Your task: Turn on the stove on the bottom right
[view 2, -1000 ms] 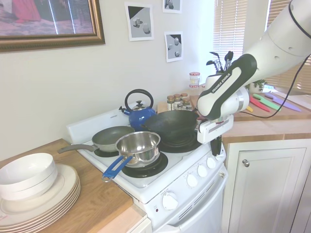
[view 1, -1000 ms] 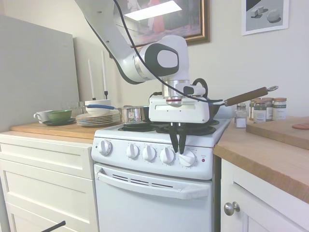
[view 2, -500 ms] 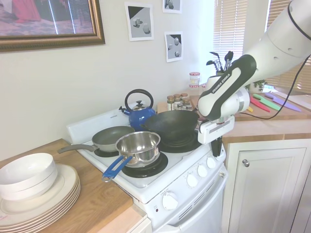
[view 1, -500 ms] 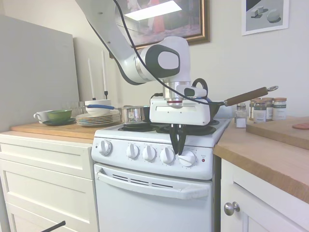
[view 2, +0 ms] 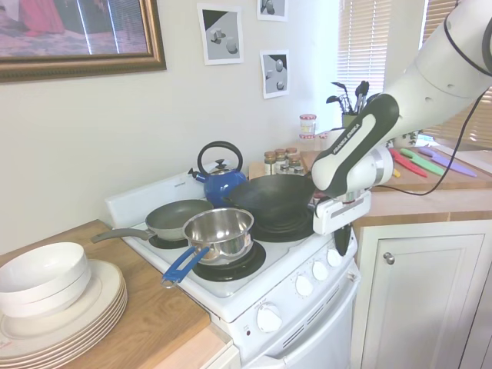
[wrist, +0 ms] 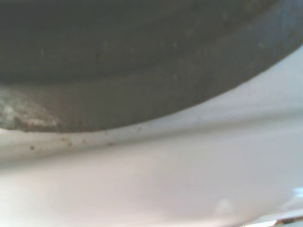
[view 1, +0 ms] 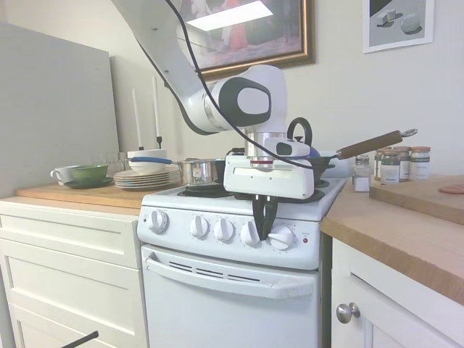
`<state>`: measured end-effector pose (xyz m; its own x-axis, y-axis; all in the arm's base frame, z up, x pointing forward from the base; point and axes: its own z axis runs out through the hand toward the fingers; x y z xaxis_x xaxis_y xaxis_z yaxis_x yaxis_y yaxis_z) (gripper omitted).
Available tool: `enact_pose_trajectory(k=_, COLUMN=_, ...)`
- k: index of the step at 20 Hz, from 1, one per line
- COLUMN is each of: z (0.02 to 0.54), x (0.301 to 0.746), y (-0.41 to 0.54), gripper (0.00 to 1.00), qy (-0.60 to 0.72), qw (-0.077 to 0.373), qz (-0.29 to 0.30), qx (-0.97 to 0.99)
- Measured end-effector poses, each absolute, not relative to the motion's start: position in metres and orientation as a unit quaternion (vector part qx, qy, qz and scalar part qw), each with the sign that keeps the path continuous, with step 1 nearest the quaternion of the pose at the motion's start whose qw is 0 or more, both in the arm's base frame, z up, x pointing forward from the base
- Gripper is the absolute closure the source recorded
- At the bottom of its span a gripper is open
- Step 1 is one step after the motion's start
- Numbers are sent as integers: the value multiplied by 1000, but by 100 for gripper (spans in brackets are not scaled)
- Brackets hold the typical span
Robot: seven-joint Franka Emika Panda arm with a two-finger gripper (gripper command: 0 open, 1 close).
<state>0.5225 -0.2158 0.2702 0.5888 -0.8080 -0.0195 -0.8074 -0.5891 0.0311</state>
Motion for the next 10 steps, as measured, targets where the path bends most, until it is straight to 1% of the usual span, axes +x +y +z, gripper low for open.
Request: enact_pose_trajectory(k=10, z=250, x=517, y=-230, gripper=100, qy=-460, qw=7, qz=-34, qx=887)
